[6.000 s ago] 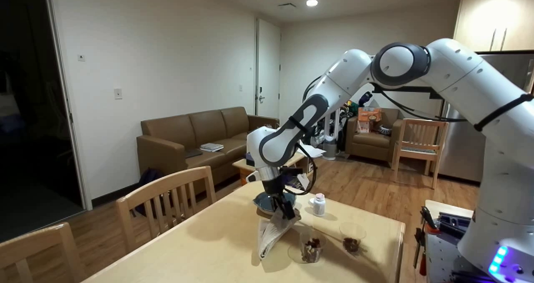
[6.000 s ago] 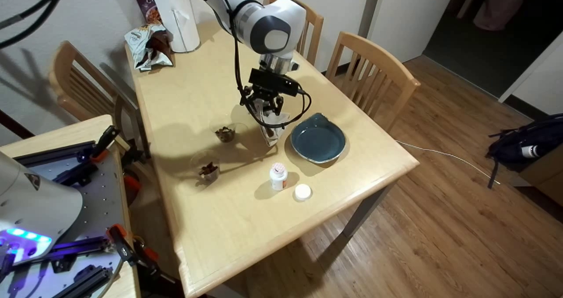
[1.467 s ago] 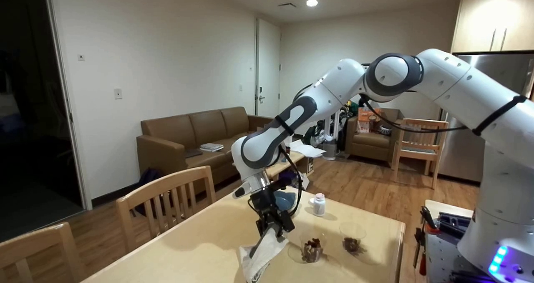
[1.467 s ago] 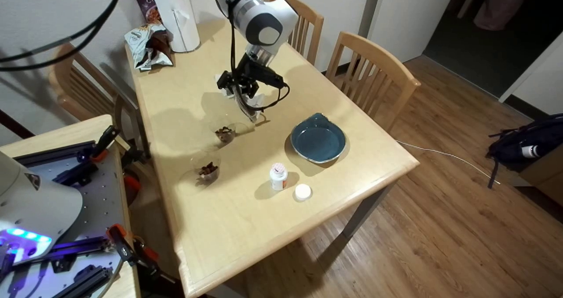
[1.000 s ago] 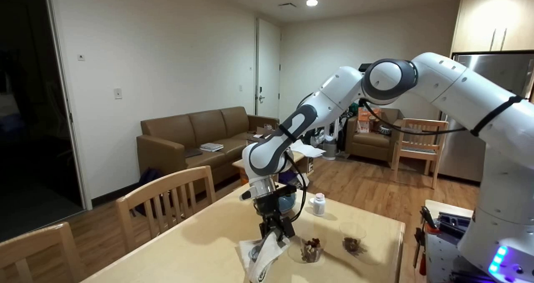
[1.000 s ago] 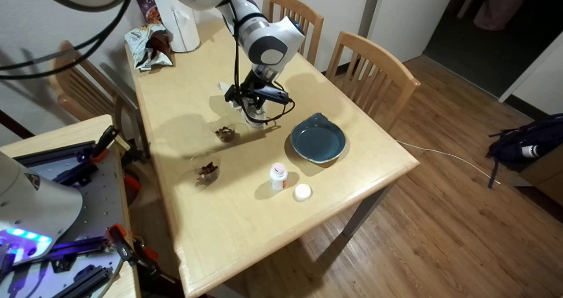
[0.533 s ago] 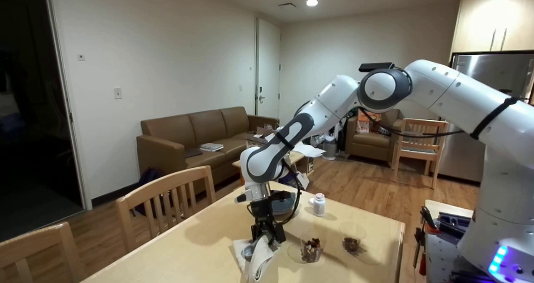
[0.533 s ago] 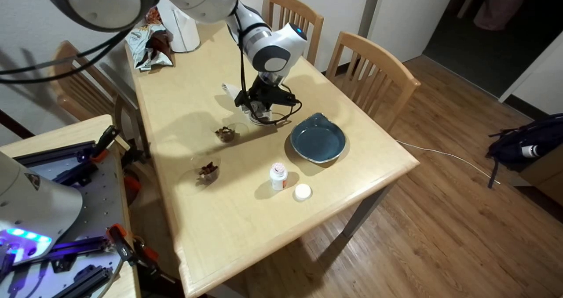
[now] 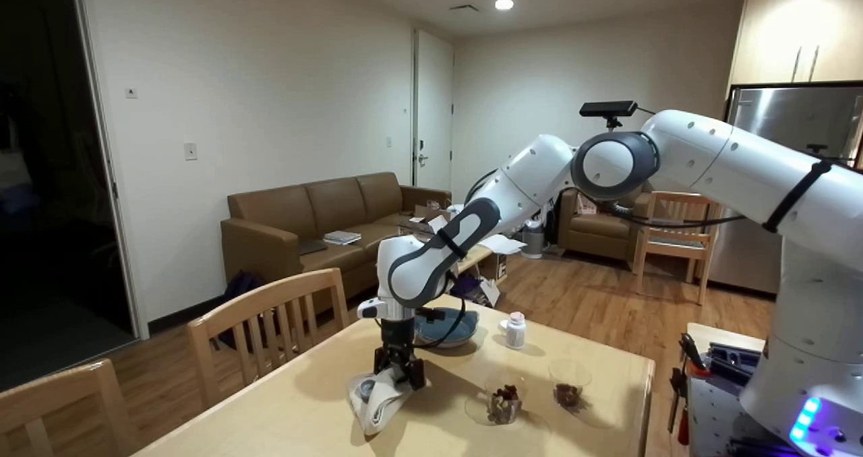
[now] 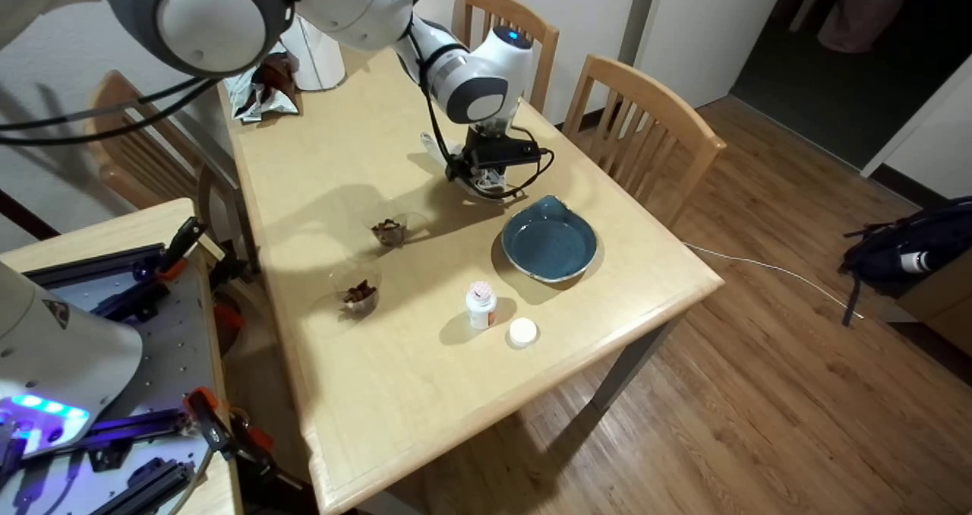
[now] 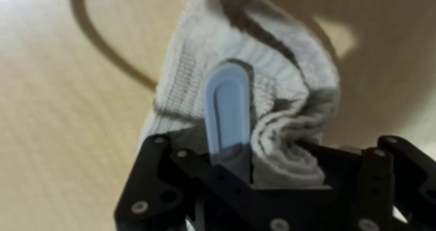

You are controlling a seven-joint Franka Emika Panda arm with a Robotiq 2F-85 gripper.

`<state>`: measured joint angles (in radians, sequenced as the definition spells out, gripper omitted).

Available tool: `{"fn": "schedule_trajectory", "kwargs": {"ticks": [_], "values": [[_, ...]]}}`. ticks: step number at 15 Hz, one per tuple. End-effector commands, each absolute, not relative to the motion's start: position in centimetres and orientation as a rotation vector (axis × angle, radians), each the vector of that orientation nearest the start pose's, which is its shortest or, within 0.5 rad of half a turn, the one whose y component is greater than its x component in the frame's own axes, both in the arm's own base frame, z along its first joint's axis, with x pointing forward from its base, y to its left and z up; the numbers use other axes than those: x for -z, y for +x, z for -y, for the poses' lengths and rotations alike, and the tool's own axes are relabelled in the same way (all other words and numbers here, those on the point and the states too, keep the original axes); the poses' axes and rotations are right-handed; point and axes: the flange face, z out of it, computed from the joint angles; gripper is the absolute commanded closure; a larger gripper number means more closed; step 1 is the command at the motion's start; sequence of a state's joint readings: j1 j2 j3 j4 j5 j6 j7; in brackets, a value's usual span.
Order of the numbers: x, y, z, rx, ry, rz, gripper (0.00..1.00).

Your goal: Use the towel to wipe the smaller part of the table on the right

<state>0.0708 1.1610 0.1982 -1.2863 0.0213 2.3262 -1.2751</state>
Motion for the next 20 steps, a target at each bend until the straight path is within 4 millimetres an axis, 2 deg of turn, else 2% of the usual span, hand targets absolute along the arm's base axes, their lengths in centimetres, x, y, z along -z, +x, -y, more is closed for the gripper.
{"fn": "schedule_trajectory", "kwargs": {"ticks": [1,6,10,12,16,17,20], "values": [[-0.9,72.1,-15.3,0.205,-2.351,1.936,0.98],[-1.0,74.9,-13.9,0.453,-2.484,2.044,0.98],[-0.7,75.7,-13.5,0.624,-2.644,1.997,0.98],[-0.6,75.7,-13.4,0.586,-2.726,1.877,0.98],[-0.6,75.5,-13.7,0.394,-2.782,1.668,0.98],[-1.6,74.3,-12.7,0.340,-2.777,1.651,0.98],[-3.5,73.5,-13.3,0.221,-2.745,1.632,0.98]]}}
